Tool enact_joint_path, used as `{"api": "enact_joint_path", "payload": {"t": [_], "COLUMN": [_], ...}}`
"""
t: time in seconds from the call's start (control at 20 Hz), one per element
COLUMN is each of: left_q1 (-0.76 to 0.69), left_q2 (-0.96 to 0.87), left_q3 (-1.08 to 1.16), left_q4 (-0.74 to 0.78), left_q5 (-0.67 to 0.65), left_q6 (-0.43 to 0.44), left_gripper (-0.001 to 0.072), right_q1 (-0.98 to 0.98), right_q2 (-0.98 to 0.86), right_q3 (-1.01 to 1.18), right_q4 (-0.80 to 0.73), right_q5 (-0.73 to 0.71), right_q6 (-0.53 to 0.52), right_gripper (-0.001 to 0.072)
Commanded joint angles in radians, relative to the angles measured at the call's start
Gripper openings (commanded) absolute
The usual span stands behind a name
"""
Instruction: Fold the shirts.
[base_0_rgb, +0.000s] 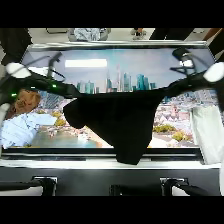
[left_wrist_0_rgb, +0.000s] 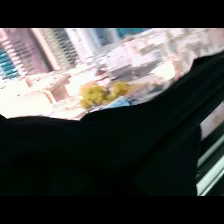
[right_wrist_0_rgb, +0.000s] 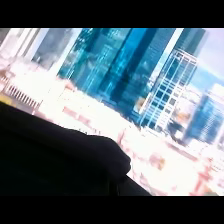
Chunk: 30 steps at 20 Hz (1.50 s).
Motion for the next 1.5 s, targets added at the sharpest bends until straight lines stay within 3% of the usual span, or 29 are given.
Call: {"api": "enact_joint_path", "payload": {"t": [0.0, 0.05, 0.1, 0.15, 0.2, 0.25, 0.45, 0.6, 0.75, 0.9, 1.05, 1.3, 1.35, 1.4, 1.45], "left_q1": [0.001, 0.001, 0.0, 0.001, 0.005, 0.016, 0.116, 0.187, 0.181, 0.153, 0.108, 0.043, 0.04, 0.04, 0.044], "left_q2": [-0.219, -0.253, -0.269, -0.272, -0.268, -0.263, -0.214, -0.17, -0.137, -0.135, -0.136, -0.148, -0.148, -0.148, -0.148], "left_q3": [0.074, 0.095, 0.102, 0.102, 0.106, 0.117, 0.171, 0.061, -0.164, -0.325, -0.365, -0.365, -0.365, -0.364, -0.363], "left_q4": [-0.002, -0.002, -0.002, -0.002, 0.0, 0.018, 0.264, 0.286, 0.237, 0.085, -0.003, -0.003, -0.003, -0.003, -0.003], "left_q5": [0.038, 0.039, 0.039, 0.035, 0.014, -0.016, -0.192, -0.21, -0.132, 0.04, 0.163, 0.229, 0.243, 0.249, 0.249], "left_q6": [0.01, 0.006, 0.006, 0.006, 0.007, 0.007, -0.103, -0.166, -0.169, -0.166, -0.166, -0.173, -0.187, -0.189, -0.188], "left_gripper": [0.0033, 0.0037, 0.0118, 0.0351, 0.0634, 0.0695, 0.0686, 0.0685, 0.0686, 0.0686, 0.0686, 0.0674, 0.0645, 0.0426, 0.0149], "right_q1": [-0.001, -0.001, -0.001, -0.001, -0.001, -0.001, -0.003, -0.002, -0.002, -0.002, -0.002, -0.002, -0.002, -0.002, -0.002], "right_q2": [-0.198, -0.226, -0.249, -0.262, -0.268, -0.265, -0.222, -0.215, -0.215, -0.215, -0.215, -0.215, -0.215, -0.215, -0.215], "right_q3": [-0.018, -0.018, -0.018, -0.018, -0.018, -0.018, -0.016, -0.016, -0.016, -0.016, -0.016, -0.016, -0.016, -0.016, -0.016], "right_q4": [0.125, 0.168, 0.215, 0.244, 0.251, 0.248, 0.187, 0.121, 0.093, 0.093, 0.093, 0.093, 0.093, 0.093, 0.093], "right_q5": [-0.205, -0.213, -0.214, -0.216, -0.226, -0.227, -0.138, -0.01, 0.057, 0.071, 0.069, 0.068, 0.069, 0.071, 0.072], "right_q6": [0.092, 0.107, 0.109, 0.109, 0.109, 0.095, 0.029, 0.025, 0.025, 0.025, 0.026, 0.026, 0.026, 0.025, 0.026], "right_gripper": [0.0035, 0.0035, 0.0035, 0.0035, 0.0035, 0.0035, 0.0036, 0.0036, 0.0036, 0.0036, 0.0036, 0.0036, 0.0036, 0.0036, 0.0036]}}
